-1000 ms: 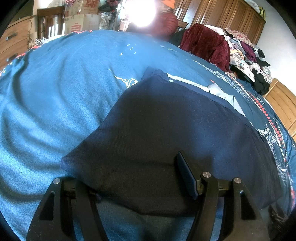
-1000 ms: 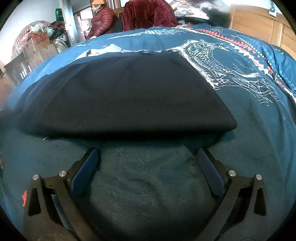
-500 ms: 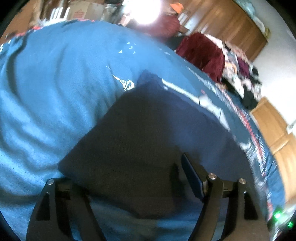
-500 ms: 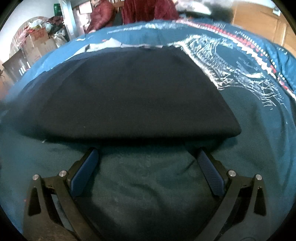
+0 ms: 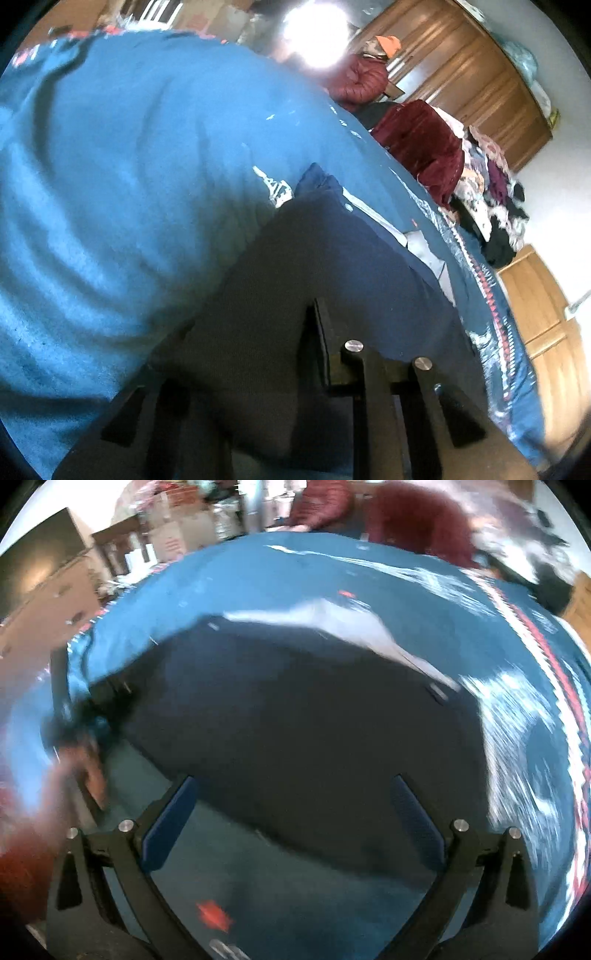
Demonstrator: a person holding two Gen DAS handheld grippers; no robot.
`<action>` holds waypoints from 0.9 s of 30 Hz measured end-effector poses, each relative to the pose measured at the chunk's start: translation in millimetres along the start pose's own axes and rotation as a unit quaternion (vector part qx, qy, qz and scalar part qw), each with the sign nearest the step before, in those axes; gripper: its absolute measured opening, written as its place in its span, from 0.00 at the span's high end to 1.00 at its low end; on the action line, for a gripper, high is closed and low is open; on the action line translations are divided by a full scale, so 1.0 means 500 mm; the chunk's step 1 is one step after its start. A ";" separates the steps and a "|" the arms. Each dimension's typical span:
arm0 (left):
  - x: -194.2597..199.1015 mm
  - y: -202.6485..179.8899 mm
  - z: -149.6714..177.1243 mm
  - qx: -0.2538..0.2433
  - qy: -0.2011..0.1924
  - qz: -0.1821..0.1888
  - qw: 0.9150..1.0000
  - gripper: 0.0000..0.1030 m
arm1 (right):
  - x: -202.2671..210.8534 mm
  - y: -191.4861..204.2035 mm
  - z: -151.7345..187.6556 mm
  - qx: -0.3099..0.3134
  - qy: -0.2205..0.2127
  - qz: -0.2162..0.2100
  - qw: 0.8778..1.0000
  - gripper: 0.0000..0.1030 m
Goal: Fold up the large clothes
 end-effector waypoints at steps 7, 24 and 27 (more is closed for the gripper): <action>0.038 -0.170 0.022 -0.181 -0.064 -0.041 0.981 0.95 | -0.181 0.144 -0.291 0.022 0.061 -0.105 0.992 0.02; 0.051 -0.350 0.077 -0.332 -0.061 0.004 0.941 0.95 | -0.310 0.065 -0.262 -0.089 0.070 -0.174 0.978 0.89; 0.074 -0.432 0.102 -0.344 -0.040 0.077 0.935 0.95 | -0.222 -0.089 -0.193 -0.144 0.022 -0.185 0.972 0.89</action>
Point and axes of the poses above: each gripper's, at about its wrist camera, not at the fingertips, and x roughly against the way its jaws point, y to its left, z to its underside, the point moved 4 cm from there along -x, roughly the way its jaws point, and after that the axes turned 3 degrees about -x, right-handed, at the moved point
